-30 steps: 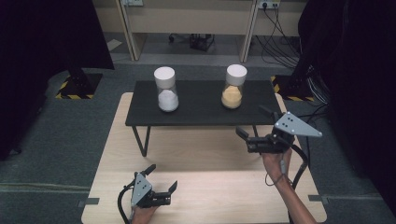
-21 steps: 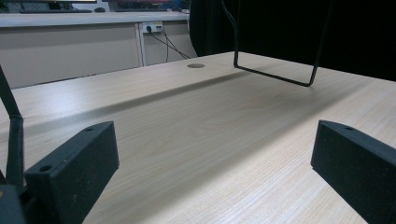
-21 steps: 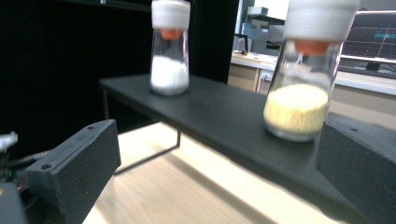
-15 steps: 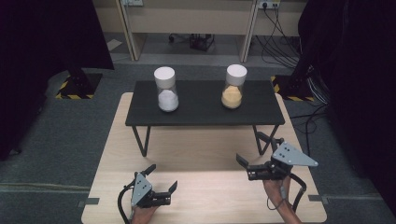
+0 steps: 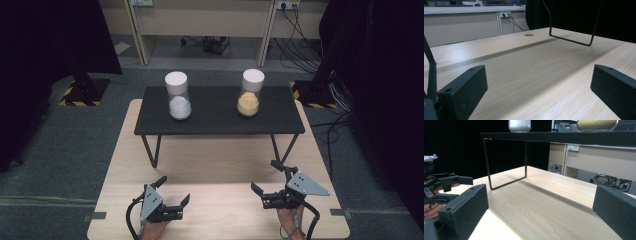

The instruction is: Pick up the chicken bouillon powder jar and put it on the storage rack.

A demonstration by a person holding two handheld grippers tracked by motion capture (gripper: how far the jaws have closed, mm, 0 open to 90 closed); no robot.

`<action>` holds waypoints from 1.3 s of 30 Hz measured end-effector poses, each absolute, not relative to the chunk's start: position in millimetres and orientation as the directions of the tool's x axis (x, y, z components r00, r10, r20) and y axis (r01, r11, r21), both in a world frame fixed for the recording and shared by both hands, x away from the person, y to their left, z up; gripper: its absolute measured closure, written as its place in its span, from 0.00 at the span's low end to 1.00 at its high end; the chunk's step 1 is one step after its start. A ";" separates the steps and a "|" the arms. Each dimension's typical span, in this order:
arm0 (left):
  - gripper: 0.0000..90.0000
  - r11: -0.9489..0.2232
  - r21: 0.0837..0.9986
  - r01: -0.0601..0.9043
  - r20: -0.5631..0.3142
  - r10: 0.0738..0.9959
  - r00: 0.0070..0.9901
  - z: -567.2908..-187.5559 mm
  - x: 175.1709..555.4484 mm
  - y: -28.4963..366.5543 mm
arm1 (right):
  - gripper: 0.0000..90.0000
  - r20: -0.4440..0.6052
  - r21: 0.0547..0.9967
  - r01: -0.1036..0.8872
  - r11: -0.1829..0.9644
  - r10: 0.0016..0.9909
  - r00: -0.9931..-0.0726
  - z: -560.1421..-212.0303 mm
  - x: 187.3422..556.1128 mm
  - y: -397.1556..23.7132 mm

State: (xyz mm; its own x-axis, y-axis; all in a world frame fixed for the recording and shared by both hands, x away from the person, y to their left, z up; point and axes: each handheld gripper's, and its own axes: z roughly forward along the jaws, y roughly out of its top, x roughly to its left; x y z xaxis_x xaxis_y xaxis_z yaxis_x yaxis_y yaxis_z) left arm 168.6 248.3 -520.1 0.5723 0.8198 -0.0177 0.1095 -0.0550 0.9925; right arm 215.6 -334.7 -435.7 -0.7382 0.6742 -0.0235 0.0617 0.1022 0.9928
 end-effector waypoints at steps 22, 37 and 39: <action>0.00 -0.073 0.992 0.102 0.000 0.812 0.584 -519.3 168.7 247.5 | 0.00 0.012 0.994 0.081 0.068 0.691 -0.723 -460.3 210.4 -346.4; 0.00 -0.078 0.992 0.103 0.004 0.814 0.582 -518.9 168.4 246.3 | 0.00 0.007 0.995 0.077 0.070 0.699 -0.715 -465.6 210.8 -346.4; 0.00 -0.078 0.992 0.103 0.004 0.813 0.582 -518.9 168.5 246.4 | 0.00 0.007 0.995 0.078 0.069 0.701 -0.713 -466.3 210.8 -346.1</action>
State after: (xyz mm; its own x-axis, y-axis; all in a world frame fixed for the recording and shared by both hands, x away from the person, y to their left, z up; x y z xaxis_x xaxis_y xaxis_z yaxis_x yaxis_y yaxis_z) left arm 168.5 246.4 -518.9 0.5818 0.8133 0.0039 0.1027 -0.0782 0.9916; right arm 210.8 -346.1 -466.3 -0.7130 0.7011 0.0075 0.0780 0.0687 0.9946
